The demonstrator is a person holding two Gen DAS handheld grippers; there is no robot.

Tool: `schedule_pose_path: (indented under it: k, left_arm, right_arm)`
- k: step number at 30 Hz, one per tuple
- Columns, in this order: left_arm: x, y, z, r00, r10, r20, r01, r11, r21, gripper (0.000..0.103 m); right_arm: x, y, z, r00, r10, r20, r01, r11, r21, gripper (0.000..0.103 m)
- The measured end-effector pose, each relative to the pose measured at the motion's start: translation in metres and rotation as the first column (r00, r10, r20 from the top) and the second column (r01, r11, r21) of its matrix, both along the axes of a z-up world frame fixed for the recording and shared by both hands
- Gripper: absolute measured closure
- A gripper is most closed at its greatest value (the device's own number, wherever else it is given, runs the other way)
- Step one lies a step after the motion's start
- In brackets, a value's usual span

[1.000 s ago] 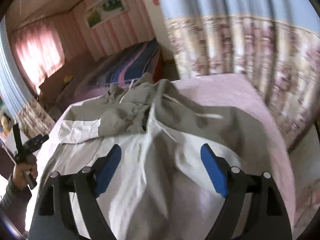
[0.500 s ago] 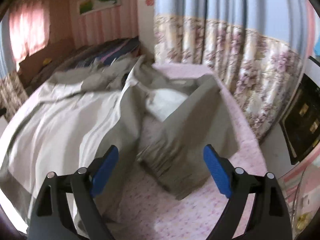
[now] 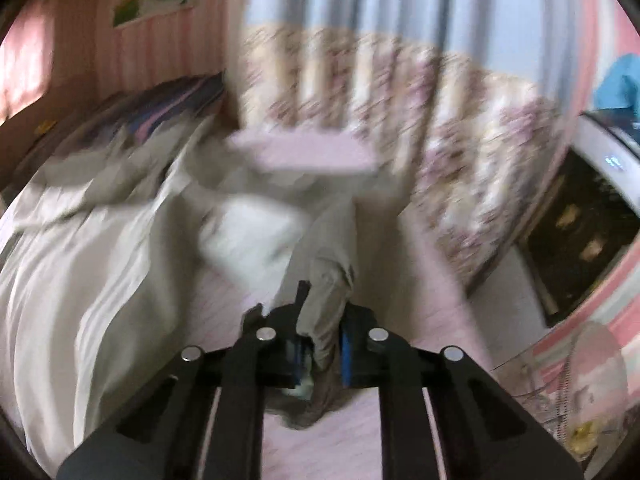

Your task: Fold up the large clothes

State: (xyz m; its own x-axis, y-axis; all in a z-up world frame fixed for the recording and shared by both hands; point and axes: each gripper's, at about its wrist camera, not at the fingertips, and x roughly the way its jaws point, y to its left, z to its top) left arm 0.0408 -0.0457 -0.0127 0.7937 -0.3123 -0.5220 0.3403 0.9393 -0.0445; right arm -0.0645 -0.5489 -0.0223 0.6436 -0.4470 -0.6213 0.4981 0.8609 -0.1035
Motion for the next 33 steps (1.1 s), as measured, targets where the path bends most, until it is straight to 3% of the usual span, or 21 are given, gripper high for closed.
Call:
schedule_pose_path:
  k: [2, 4, 8, 20, 24, 27, 30, 33]
  left_arm:
    - [0.003, 0.001, 0.005, 1.000, 0.003, 0.013, -0.003, 1.000, 0.004, 0.003]
    - [0.008, 0.003, 0.009, 1.000, -0.002, 0.008, 0.002, 1.000, -0.009, 0.003]
    - [0.019, 0.011, 0.015, 1.000, 0.000, -0.013, -0.001, 0.999, -0.042, 0.003]
    - [0.073, 0.050, 0.033, 0.982, 0.184, -0.051, -0.185, 0.983, -0.021, 0.003]
    - [0.076, 0.045, 0.035, 0.985, 0.168, -0.049, -0.168, 0.986, -0.006, 0.003]
    - [0.078, 0.032, 0.036, 0.991, 0.126, -0.048, -0.126, 0.992, -0.002, 0.003]
    - [0.084, 0.021, 0.036, 0.994, 0.088, -0.058, -0.089, 0.996, -0.017, 0.003]
    - [0.093, 0.010, 0.035, 0.996, 0.060, -0.071, -0.062, 0.997, -0.036, 0.003]
  right_arm:
    - [-0.007, -0.026, 0.017, 0.998, -0.057, 0.034, 0.058, 0.998, -0.020, 0.092]
    - [-0.012, -0.061, 0.030, 0.995, -0.072, 0.067, 0.071, 0.997, 0.019, 0.092]
    - [-0.015, -0.125, 0.041, 0.991, -0.124, 0.048, 0.123, 0.992, 0.018, 0.093]
    - [-0.036, -0.265, 0.062, 0.939, -0.342, 0.045, 0.341, 0.940, 0.028, 0.094]
    - [-0.024, -0.248, 0.089, 0.964, -0.255, 0.076, 0.251, 0.966, 0.056, 0.094]
    - [-0.006, -0.207, 0.115, 0.982, -0.103, 0.155, 0.078, 0.985, 0.156, 0.094]
    - [0.032, -0.146, 0.133, 0.969, 0.059, 0.240, -0.120, 0.961, 0.249, 0.094]
    - [0.072, -0.082, 0.130, 0.948, 0.175, 0.265, -0.251, 0.924, 0.288, 0.094]
